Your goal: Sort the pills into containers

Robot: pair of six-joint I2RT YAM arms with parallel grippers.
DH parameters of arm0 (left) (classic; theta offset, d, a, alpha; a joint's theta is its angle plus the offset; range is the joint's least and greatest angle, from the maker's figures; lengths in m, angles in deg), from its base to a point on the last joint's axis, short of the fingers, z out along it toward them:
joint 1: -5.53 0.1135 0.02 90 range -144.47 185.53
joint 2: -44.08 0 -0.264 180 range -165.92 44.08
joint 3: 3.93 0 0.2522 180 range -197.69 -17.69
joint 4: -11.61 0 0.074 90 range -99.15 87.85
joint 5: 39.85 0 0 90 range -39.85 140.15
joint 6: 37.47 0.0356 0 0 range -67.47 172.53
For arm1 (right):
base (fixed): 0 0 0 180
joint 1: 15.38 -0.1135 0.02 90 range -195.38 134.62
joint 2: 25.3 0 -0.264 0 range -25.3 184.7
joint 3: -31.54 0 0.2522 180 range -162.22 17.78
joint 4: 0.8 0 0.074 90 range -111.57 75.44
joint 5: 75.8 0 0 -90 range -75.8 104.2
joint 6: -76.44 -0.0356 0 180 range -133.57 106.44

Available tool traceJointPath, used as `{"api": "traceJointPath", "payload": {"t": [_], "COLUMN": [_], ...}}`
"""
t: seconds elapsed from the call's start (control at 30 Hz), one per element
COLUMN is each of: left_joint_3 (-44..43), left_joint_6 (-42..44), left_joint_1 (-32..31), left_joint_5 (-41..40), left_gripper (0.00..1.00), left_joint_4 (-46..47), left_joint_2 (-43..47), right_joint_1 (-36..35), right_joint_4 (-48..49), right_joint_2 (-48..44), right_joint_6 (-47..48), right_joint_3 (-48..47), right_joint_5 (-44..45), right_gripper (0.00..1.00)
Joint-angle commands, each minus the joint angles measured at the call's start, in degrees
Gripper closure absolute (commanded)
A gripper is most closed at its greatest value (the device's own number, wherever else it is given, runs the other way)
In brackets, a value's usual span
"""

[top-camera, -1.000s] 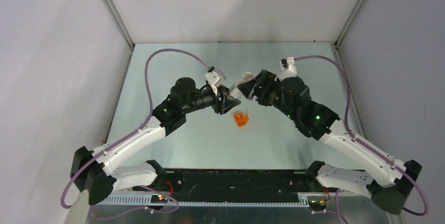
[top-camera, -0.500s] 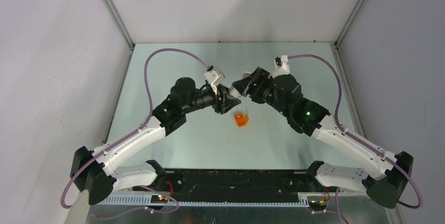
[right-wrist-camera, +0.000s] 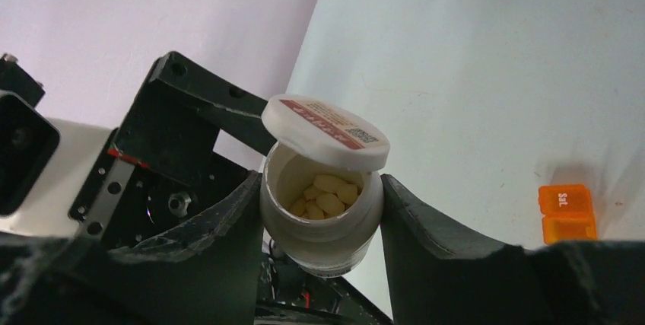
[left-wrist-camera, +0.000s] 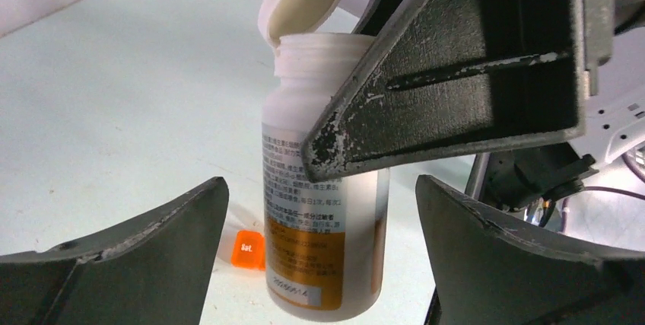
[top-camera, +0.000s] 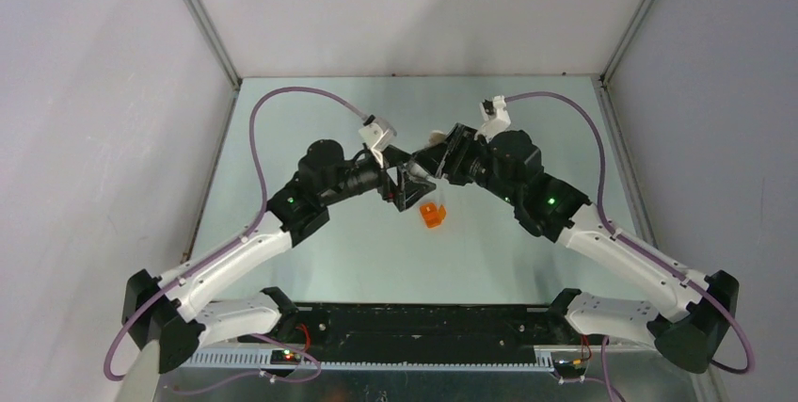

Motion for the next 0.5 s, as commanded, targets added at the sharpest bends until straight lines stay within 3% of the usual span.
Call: {"api": "traceJointPath", "payload": {"t": [0.0,0.2,0.33,0.47], "left_joint_3": [-1.0,-2.5,-5.1,-5.5], "left_joint_6": [-0.9,-6.0,-11.2,-13.7], "left_joint_1": [0.9,4.3,6.0,6.0], "left_joint_5": [1.9,12.5,24.3,27.3], "left_gripper": [0.01,0.01,0.06,0.09], "left_joint_4": [1.9,0.7,1.3,3.8], "left_joint_2": [3.8,3.4,-0.3,-1.9], "right_joint_1": [2.1,7.8,9.7,9.9], "right_joint_4": [5.9,11.1,10.9,12.7], "right_joint_2": [-4.0,-6.2,-6.5,-6.4], "right_joint_6": [9.4,13.8,14.9,14.4], "right_joint_3": [0.1,2.5,2.8,3.7], "right_joint_5": [-7.3,-25.1,-30.0,-30.6], "right_gripper": [0.8,0.77,0.75,0.74]}}
